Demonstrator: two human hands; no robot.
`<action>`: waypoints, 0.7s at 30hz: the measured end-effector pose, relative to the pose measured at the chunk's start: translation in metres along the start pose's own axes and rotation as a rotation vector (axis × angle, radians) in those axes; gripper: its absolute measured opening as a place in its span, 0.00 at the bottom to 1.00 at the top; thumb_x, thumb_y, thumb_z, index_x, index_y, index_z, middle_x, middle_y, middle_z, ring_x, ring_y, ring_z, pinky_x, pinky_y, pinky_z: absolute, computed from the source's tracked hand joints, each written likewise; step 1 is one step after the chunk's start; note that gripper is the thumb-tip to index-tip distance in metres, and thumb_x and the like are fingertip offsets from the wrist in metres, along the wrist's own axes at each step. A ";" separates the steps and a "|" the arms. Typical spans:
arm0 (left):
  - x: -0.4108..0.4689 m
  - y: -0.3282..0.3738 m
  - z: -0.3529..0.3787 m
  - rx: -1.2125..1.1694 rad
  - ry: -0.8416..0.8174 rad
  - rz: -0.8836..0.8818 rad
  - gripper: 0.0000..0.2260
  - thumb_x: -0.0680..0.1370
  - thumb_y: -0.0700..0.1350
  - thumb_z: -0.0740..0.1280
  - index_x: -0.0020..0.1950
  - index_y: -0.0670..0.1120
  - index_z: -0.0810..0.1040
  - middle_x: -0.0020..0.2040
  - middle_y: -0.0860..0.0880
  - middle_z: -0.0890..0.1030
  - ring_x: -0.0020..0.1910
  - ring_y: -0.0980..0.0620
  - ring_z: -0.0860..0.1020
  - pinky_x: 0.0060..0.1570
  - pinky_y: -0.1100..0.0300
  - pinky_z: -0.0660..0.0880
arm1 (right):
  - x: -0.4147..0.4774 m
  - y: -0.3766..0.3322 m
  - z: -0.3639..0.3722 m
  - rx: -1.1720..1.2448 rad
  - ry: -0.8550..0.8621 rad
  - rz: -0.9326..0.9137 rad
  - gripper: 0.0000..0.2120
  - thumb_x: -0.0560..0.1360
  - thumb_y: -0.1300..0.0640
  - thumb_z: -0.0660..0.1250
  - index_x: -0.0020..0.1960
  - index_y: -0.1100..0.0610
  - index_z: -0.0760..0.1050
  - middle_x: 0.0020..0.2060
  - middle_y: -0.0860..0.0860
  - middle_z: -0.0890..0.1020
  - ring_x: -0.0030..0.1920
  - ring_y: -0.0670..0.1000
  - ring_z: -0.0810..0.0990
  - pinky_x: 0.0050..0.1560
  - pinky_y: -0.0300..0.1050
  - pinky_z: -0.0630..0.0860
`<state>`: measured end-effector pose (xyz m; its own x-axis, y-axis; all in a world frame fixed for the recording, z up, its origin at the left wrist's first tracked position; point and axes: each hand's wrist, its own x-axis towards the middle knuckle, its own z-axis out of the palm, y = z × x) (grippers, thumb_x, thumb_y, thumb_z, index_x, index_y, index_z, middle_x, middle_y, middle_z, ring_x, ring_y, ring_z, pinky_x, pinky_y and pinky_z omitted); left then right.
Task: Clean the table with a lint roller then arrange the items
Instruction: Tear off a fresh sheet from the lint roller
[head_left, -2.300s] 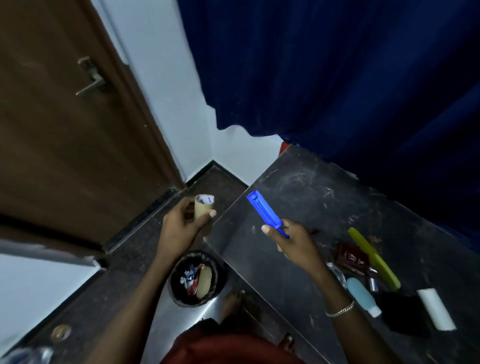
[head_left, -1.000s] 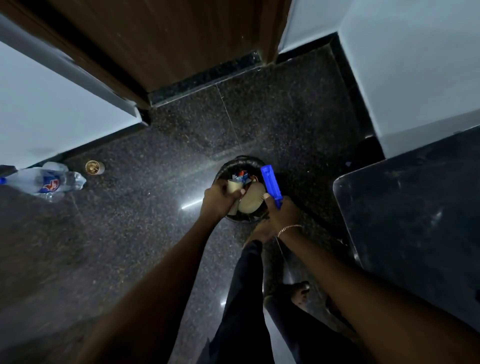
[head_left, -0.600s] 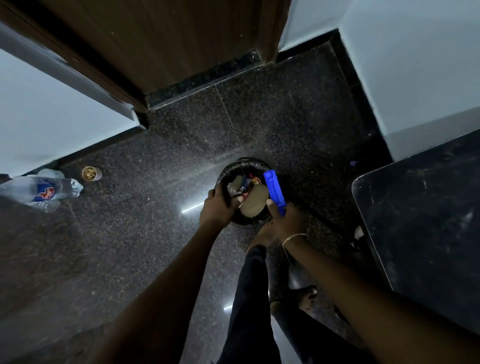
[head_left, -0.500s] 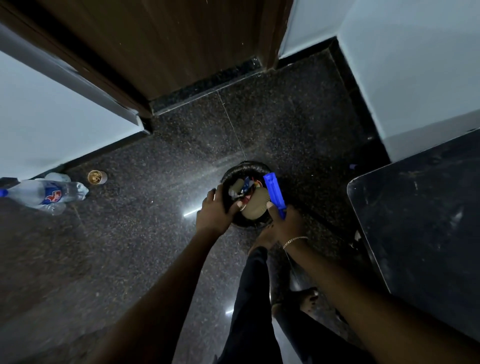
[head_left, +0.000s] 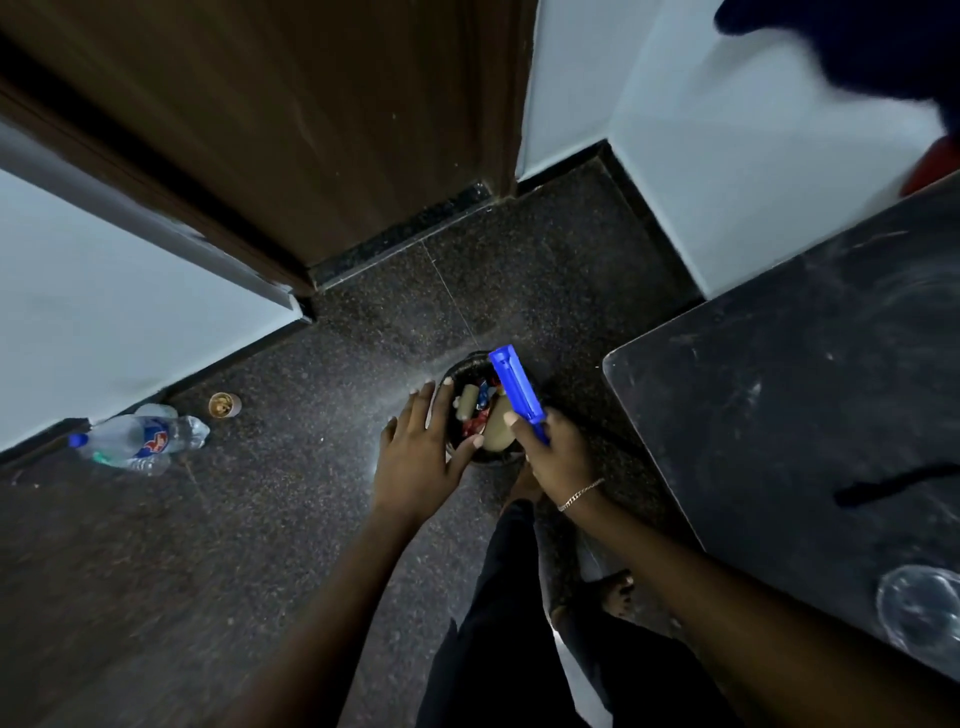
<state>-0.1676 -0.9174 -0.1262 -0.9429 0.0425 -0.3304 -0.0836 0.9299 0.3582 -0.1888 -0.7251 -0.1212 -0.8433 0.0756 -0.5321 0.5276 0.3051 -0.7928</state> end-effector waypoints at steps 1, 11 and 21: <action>-0.002 0.008 -0.008 0.001 0.014 0.014 0.37 0.82 0.68 0.57 0.84 0.50 0.53 0.83 0.46 0.60 0.81 0.45 0.61 0.74 0.40 0.68 | -0.005 -0.007 -0.006 0.026 -0.007 -0.015 0.07 0.76 0.50 0.71 0.41 0.49 0.76 0.29 0.36 0.78 0.31 0.37 0.75 0.36 0.31 0.68; -0.022 0.118 -0.076 -0.057 0.113 0.235 0.34 0.83 0.63 0.61 0.85 0.54 0.51 0.85 0.51 0.54 0.83 0.49 0.56 0.76 0.45 0.63 | -0.065 -0.063 -0.108 0.194 0.149 -0.119 0.11 0.75 0.44 0.70 0.43 0.52 0.76 0.27 0.42 0.74 0.29 0.42 0.72 0.34 0.43 0.70; 0.002 0.247 -0.085 0.000 0.009 0.630 0.35 0.83 0.67 0.56 0.85 0.53 0.52 0.85 0.50 0.54 0.84 0.49 0.55 0.77 0.43 0.64 | -0.140 -0.030 -0.206 0.299 0.531 -0.053 0.13 0.74 0.43 0.71 0.43 0.52 0.76 0.26 0.45 0.74 0.29 0.44 0.72 0.35 0.43 0.71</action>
<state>-0.2171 -0.7188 0.0355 -0.8139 0.5789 -0.0489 0.4886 0.7275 0.4816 -0.1072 -0.5494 0.0383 -0.7644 0.5538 -0.3302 0.4247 0.0472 -0.9041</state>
